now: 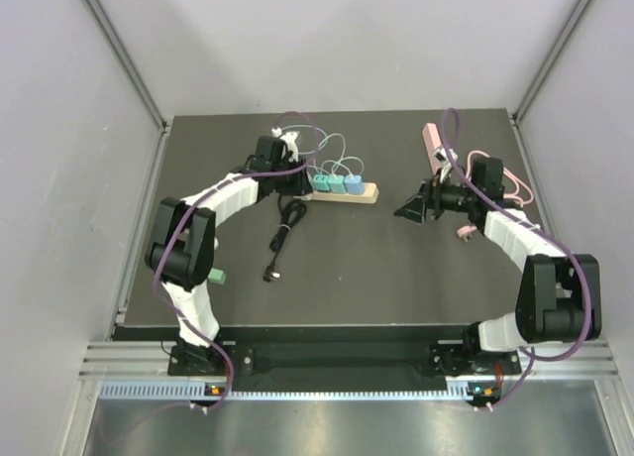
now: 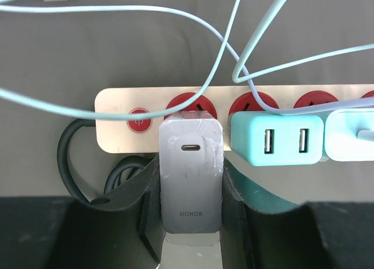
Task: Pull the plug off the socket
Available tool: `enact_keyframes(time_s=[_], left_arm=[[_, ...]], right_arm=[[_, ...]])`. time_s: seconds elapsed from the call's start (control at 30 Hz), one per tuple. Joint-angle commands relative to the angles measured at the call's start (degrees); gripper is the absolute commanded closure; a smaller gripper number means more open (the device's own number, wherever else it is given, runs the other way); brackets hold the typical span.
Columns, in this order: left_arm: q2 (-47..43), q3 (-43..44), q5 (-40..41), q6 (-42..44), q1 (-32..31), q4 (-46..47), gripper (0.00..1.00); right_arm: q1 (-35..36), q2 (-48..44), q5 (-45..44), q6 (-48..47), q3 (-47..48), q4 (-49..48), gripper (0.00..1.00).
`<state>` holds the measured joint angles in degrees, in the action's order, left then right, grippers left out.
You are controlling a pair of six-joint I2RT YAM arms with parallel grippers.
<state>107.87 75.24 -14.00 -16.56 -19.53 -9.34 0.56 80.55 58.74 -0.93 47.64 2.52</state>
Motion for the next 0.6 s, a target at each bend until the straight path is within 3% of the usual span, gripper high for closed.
enact_keyframes(time_s=[0.0,0.2,0.57], left_arm=[[-6.80,-1.93,-6.74,-2.78,-1.30,11.10,1.00],[-10.14,-8.26,-8.06,-2.61,-2.35,16.19,1.00],[-16.02,-15.74,-9.20,4.24,-4.11,20.68,1.00]], right_arm=[[1.11,1.44,1.12,6.36,-1.14,-7.79,0.15],[2.16,3.82,1.03,11.82,-3.16,-12.98,0.04],[6.12,9.88,3.31,16.83,-3.25,-16.23,0.04]])
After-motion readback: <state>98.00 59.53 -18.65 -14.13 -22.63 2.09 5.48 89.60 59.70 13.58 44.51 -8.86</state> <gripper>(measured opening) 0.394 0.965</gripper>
